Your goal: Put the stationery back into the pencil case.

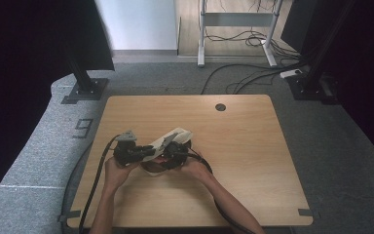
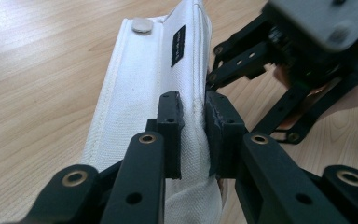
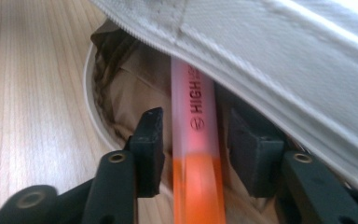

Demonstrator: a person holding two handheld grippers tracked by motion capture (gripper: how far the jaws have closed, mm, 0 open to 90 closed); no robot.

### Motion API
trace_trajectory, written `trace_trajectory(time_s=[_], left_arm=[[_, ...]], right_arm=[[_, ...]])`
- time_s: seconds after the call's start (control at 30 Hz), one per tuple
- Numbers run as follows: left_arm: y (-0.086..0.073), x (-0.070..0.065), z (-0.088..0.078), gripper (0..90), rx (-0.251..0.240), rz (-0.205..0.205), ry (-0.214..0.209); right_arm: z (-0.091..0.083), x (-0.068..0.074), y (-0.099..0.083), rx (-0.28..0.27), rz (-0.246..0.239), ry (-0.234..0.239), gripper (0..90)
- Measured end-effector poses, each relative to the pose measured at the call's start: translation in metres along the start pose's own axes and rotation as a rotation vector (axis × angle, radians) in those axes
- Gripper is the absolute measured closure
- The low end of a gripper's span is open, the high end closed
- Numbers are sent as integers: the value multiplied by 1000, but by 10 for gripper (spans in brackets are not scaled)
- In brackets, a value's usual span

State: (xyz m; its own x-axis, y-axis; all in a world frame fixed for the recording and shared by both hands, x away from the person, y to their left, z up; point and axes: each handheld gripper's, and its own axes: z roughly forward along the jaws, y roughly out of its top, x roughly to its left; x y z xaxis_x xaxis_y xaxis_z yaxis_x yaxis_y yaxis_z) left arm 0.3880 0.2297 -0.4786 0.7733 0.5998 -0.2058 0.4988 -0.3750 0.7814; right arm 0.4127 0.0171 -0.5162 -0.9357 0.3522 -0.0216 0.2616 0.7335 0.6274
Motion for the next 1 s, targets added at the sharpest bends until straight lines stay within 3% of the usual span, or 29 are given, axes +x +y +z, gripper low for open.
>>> trace_trajectory(time_s=[0.23, 0.4, 0.67, 1.0], left_arm=[[0, 0, 0, 767, 1, -2, -2], [-1, 0, 1, 766, 2, -2, -3], [-1, 0, 1, 765, 4, 0, -2], [-1, -1, 2, 764, 7, -2, -7]], right_arm=[[-20, 1, -17, 6, 17, -19, 503], [-31, 3, -31, 6, 47, -26, 542], [-28, 5, -44, 21, 68, -34, 650], [-24, -3, -41, 6, 83, -71, 693]])
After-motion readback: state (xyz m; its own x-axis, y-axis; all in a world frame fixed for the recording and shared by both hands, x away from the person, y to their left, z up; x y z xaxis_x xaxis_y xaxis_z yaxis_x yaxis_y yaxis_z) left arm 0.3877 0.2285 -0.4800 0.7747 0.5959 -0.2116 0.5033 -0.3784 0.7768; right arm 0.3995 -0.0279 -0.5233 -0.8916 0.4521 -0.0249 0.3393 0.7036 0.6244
